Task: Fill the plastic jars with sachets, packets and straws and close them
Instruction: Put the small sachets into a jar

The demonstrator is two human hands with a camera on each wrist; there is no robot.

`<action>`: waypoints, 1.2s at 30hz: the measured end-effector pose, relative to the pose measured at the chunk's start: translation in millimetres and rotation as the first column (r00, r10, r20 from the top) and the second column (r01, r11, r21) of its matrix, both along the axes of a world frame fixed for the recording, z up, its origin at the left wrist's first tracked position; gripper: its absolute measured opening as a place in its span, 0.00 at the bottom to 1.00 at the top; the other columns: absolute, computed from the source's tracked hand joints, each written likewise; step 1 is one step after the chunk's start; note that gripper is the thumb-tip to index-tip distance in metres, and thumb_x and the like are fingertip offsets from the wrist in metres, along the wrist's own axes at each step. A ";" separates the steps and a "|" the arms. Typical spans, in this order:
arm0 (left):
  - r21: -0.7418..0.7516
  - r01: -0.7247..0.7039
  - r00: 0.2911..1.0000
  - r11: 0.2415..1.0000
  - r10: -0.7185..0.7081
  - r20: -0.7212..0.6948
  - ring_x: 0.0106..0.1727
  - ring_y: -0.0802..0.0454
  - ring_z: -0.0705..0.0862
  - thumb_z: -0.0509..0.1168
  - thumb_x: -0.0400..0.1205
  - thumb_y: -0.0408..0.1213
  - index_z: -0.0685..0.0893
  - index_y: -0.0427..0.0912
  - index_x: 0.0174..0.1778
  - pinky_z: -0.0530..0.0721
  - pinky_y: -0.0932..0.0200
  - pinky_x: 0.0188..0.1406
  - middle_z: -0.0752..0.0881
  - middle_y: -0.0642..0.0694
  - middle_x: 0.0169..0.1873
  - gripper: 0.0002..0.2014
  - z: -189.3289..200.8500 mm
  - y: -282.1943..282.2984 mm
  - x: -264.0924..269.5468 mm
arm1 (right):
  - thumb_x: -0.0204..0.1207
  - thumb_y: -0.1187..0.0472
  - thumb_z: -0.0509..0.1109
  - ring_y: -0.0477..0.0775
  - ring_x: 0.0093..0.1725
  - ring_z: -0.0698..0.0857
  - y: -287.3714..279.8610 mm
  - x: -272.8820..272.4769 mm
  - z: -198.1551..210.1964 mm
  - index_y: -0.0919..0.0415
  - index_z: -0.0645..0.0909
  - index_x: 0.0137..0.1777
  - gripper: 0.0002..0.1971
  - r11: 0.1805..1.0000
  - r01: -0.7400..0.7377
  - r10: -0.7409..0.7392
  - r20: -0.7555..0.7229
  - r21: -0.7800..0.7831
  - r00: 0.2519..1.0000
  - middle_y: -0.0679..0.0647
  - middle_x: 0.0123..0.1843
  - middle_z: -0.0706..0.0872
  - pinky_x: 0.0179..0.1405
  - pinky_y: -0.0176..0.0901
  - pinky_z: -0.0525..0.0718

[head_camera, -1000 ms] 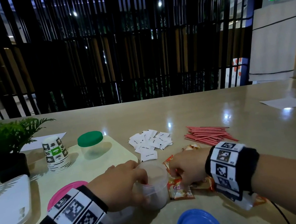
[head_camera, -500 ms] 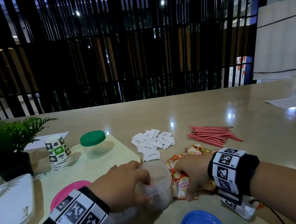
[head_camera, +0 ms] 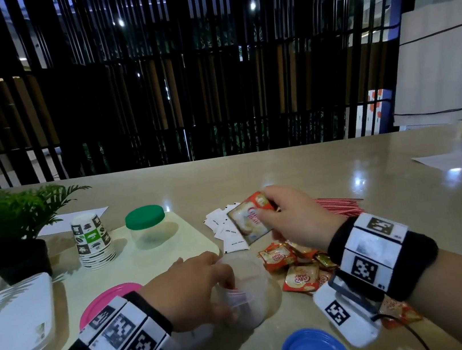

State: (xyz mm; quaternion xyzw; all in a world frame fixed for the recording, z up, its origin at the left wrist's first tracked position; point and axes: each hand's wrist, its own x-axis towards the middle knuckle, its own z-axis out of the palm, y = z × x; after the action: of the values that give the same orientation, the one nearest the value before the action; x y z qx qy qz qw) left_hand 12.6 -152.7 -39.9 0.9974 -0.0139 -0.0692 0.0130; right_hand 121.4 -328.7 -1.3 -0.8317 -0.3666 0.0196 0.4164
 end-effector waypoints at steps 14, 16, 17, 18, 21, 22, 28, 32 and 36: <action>-0.044 -0.060 0.996 0.997 0.062 0.059 0.66 0.54 0.74 0.73 0.70 0.62 0.69 0.57 0.73 0.76 0.54 0.67 0.72 0.56 0.70 0.37 1.5 -2.1 -1.9 | 0.76 0.60 0.66 0.54 0.39 0.82 43.1 -23.9 -19.1 0.64 0.87 0.47 0.10 0.761 -0.018 0.184 0.189 -0.649 0.965 0.59 0.44 0.87 0.30 0.38 0.74; -0.043 -0.073 0.995 0.996 0.076 0.062 0.65 0.54 0.75 0.73 0.70 0.62 0.69 0.56 0.72 0.76 0.57 0.66 0.73 0.55 0.69 0.37 1.6 -3.0 -2.5 | 0.79 0.59 0.64 0.54 0.40 0.81 44.8 -22.7 -18.5 0.64 0.86 0.51 0.12 0.724 -0.026 0.210 0.185 -0.689 0.960 0.60 0.45 0.87 0.29 0.37 0.73; -0.045 -0.079 0.995 0.996 0.081 0.062 0.65 0.54 0.75 0.73 0.70 0.62 0.69 0.56 0.72 0.76 0.58 0.65 0.73 0.55 0.69 0.37 1.7 -3.6 -3.0 | 0.80 0.59 0.63 0.54 0.40 0.81 45.6 -22.0 -18.6 0.65 0.86 0.53 0.12 0.704 -0.023 0.214 0.181 -0.709 0.960 0.59 0.45 0.87 0.28 0.37 0.72; -0.048 -0.085 0.994 0.995 0.088 0.063 0.65 0.55 0.75 0.73 0.70 0.62 0.68 0.56 0.73 0.77 0.58 0.65 0.73 0.55 0.69 0.37 1.8 -4.1 -3.5 | 0.80 0.59 0.63 0.54 0.40 0.80 45.6 -22.5 -18.5 0.65 0.85 0.53 0.12 0.686 -0.016 0.214 0.180 -0.727 0.960 0.59 0.44 0.86 0.27 0.36 0.71; -0.067 -0.097 0.993 0.993 0.101 0.064 0.66 0.55 0.74 0.74 0.70 0.62 0.68 0.56 0.74 0.77 0.57 0.66 0.73 0.56 0.70 0.38 1.5 -3.7 -3.6 | 0.82 0.61 0.60 0.54 0.39 0.80 47.2 -21.8 -20.0 0.66 0.84 0.55 0.13 0.622 -0.022 0.220 0.148 -0.783 0.964 0.58 0.45 0.84 0.26 0.37 0.71; -0.071 -0.097 0.993 0.993 0.101 0.066 0.66 0.55 0.74 0.74 0.70 0.61 0.67 0.56 0.74 0.77 0.57 0.66 0.73 0.55 0.71 0.39 1.2 -3.2 -3.3 | 0.82 0.62 0.59 0.54 0.41 0.80 46.6 -23.5 -19.5 0.66 0.84 0.57 0.13 0.601 -0.042 0.231 0.123 -0.798 0.965 0.58 0.47 0.84 0.27 0.37 0.71; -0.055 -0.015 0.998 0.998 0.018 0.055 0.72 0.51 0.71 0.72 0.73 0.59 0.62 0.62 0.78 0.69 0.52 0.74 0.69 0.54 0.76 0.39 0.7 -3.0 -2.9 | 0.82 0.66 0.63 0.58 0.59 0.82 41.7 -21.6 -31.3 0.67 0.79 0.68 0.16 0.533 -0.134 0.343 0.069 -0.835 0.937 0.61 0.63 0.84 0.57 0.46 0.82; -0.009 0.019 0.999 1.000 -0.018 0.045 0.71 0.50 0.71 0.68 0.75 0.62 0.71 0.63 0.73 0.67 0.51 0.73 0.71 0.53 0.73 0.30 0.1 -1.8 -2.4 | 0.83 0.58 0.61 0.52 0.46 0.78 33.4 -16.7 -26.3 0.67 0.83 0.60 0.15 0.696 -0.210 0.299 0.011 -0.687 0.954 0.63 0.59 0.86 0.47 0.43 0.78; 0.008 0.025 0.999 1.000 -0.025 0.041 0.68 0.51 0.73 0.67 0.76 0.62 0.75 0.62 0.69 0.70 0.54 0.68 0.72 0.54 0.71 0.26 0.3 -1.3 -2.8 | 0.82 0.56 0.64 0.34 0.30 0.77 16.4 -2.4 -7.3 0.59 0.86 0.55 0.11 0.821 -0.249 0.232 -0.099 -0.514 0.968 0.47 0.50 0.91 0.31 0.29 0.74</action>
State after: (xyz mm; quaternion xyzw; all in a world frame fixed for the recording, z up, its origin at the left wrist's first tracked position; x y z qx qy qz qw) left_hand 9.8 -154.0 -39.6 0.9984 -0.0263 -0.0491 0.0081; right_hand 119.0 -312.3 -8.6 -0.8601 -0.4426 0.1839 0.1746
